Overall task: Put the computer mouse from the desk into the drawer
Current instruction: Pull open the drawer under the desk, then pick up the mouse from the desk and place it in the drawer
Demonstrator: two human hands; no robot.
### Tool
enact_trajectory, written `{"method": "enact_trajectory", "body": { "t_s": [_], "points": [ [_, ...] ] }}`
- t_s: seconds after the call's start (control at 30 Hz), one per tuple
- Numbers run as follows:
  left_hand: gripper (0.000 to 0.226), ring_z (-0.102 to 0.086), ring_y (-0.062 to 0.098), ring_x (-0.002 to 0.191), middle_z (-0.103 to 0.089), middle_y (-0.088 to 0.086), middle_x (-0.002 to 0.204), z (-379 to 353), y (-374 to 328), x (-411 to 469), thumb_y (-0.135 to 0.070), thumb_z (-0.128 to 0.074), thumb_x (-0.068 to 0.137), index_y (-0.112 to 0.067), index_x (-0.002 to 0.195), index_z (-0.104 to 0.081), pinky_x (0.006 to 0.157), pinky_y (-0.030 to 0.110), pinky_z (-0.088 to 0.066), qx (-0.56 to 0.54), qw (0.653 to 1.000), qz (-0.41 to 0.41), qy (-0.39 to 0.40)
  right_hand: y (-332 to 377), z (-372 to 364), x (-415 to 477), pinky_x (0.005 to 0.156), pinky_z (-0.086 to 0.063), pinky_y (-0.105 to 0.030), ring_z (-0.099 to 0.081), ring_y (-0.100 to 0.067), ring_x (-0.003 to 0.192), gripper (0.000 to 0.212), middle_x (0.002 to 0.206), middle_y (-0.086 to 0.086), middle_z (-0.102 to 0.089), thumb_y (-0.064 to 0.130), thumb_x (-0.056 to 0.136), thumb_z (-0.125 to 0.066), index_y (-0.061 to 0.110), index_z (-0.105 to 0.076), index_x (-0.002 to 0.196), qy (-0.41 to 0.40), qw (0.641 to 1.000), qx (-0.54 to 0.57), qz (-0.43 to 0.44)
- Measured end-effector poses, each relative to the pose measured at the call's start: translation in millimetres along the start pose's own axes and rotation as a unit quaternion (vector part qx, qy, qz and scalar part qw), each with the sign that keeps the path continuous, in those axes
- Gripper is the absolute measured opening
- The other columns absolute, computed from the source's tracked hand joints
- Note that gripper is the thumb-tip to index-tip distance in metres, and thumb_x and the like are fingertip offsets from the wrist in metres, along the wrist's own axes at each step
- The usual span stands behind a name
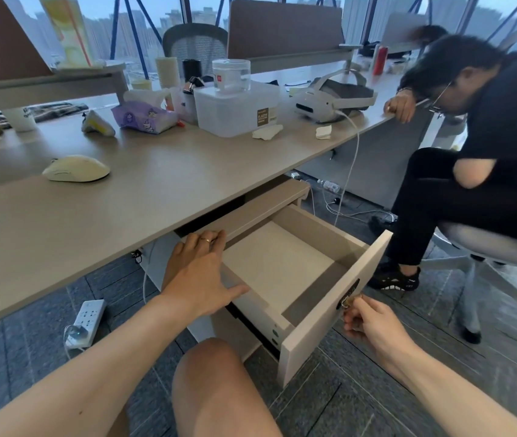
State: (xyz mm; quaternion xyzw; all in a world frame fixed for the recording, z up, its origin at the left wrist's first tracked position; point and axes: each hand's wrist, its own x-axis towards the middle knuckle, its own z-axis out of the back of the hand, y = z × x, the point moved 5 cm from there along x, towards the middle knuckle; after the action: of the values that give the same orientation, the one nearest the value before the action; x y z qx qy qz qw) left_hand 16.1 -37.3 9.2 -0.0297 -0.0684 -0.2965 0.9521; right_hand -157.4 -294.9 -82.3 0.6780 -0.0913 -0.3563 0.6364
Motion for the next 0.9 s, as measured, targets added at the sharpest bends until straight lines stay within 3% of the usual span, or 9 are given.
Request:
{"method": "enact_trajectory", "body": {
  "t_s": [0.6, 0.73, 0.8, 0.9],
  "points": [
    [0.115, -0.027, 0.024, 0.14, -0.029, 0.001, 0.161, 0.4, -1.1, -0.5, -0.086, -0.052, 0.073, -0.019, 0.16, -0.017, 0.113, 0.041, -0.028, 0.015, 1.0, -0.001, 0.003, -4.0, -1.2, 1.1, 0.068, -0.051, -0.04, -0.056, -0.022, 0.062, 0.026, 0.065, -0.008, -0.058, 0.016, 0.1, -0.047, 0.009, -0.061, 0.079, -0.002, 1.0, 0.004, -0.004],
    [0.113, -0.024, 0.026, 0.143, -0.025, 0.004, 0.163, 5.4, -5.1, 0.7, -0.082, -0.053, 0.077, -0.017, 0.16, -0.012, 0.114, 0.041, -0.027, 0.019, 0.999, 0.003, 0.046, -1.4, 2.8, -3.1, 0.067, -0.053, -0.036, -0.062, -0.024, 0.065, 0.022, 0.071, -0.009, -0.065, 0.02, 0.101, -0.048, 0.008, -0.064, 0.091, 0.007, 0.999, -0.025, -0.034],
    [0.111, -0.019, 0.028, 0.148, -0.02, 0.007, 0.165, 9.5, -7.2, -0.5, -0.077, -0.055, 0.081, -0.015, 0.161, -0.007, 0.117, 0.042, -0.025, 0.007, 0.996, 0.007, 0.085, 3.2, 5.6, -12.2, 0.061, -0.053, -0.032, -0.067, -0.023, 0.065, 0.022, 0.075, -0.008, -0.069, 0.027, 0.1, -0.052, 0.009, -0.064, 0.101, 0.042, 0.994, -0.071, -0.069],
    [0.106, -0.022, 0.028, 0.15, -0.02, 0.01, 0.166, 25.5, -10.4, -3.5, -0.069, -0.058, 0.086, -0.014, 0.161, -0.007, 0.119, 0.044, -0.028, -0.053, 0.991, -0.01, 0.123, 36.8, 13.1, -29.0, 0.055, -0.05, -0.028, -0.066, -0.015, 0.058, 0.036, 0.072, -0.002, -0.069, 0.046, 0.095, -0.056, 0.012, -0.066, 0.094, 0.087, 0.95, -0.3, -0.027]
  ]
}}
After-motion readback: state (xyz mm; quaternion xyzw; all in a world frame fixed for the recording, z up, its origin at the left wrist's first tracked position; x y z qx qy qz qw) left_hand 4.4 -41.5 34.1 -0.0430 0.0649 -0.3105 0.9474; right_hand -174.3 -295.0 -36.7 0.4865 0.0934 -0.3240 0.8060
